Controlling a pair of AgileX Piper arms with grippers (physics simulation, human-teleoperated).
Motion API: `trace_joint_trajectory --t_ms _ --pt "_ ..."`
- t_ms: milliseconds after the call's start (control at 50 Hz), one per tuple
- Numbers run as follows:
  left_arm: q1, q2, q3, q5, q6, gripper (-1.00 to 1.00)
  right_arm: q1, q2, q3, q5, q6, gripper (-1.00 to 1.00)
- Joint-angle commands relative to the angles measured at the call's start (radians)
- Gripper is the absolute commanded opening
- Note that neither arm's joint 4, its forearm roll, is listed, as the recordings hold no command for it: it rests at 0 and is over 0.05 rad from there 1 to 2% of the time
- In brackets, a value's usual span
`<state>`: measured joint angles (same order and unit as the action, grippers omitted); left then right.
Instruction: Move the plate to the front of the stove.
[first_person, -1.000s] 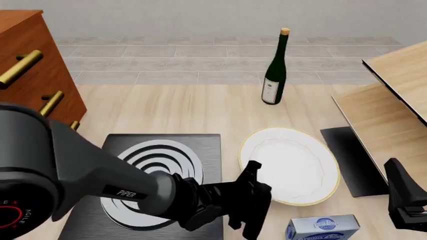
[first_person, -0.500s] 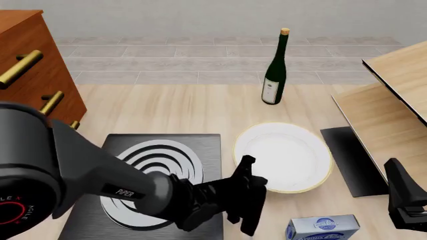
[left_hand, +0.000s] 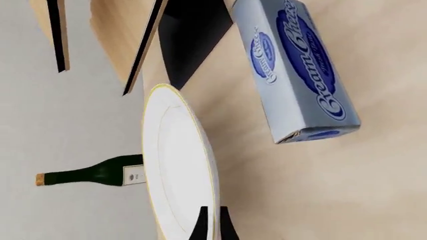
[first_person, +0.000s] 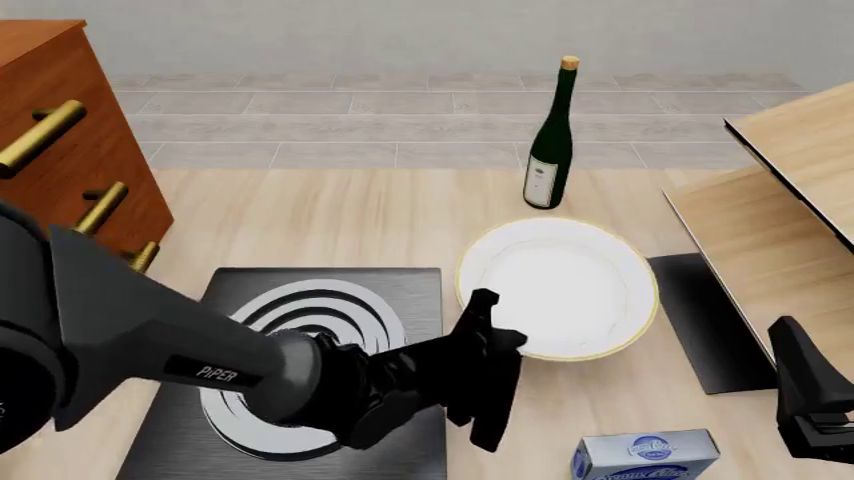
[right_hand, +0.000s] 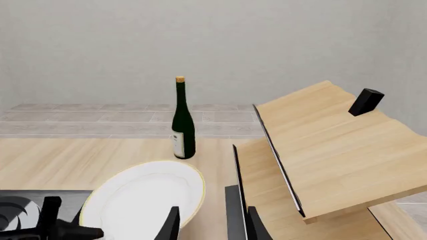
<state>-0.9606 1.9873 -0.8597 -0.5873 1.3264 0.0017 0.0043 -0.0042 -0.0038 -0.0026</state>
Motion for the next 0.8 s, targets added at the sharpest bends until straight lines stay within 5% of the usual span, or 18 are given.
trace_joint_trajectory --t_ms 20,800 --pt "0.036 -0.043 0.013 0.012 0.019 -1.00 0.000 0.000 0.000 0.000 0.000 1.00" --pt "0.110 -0.260 0.030 0.162 0.066 -1.00 0.000 0.000 0.000 0.000 0.000 1.00"
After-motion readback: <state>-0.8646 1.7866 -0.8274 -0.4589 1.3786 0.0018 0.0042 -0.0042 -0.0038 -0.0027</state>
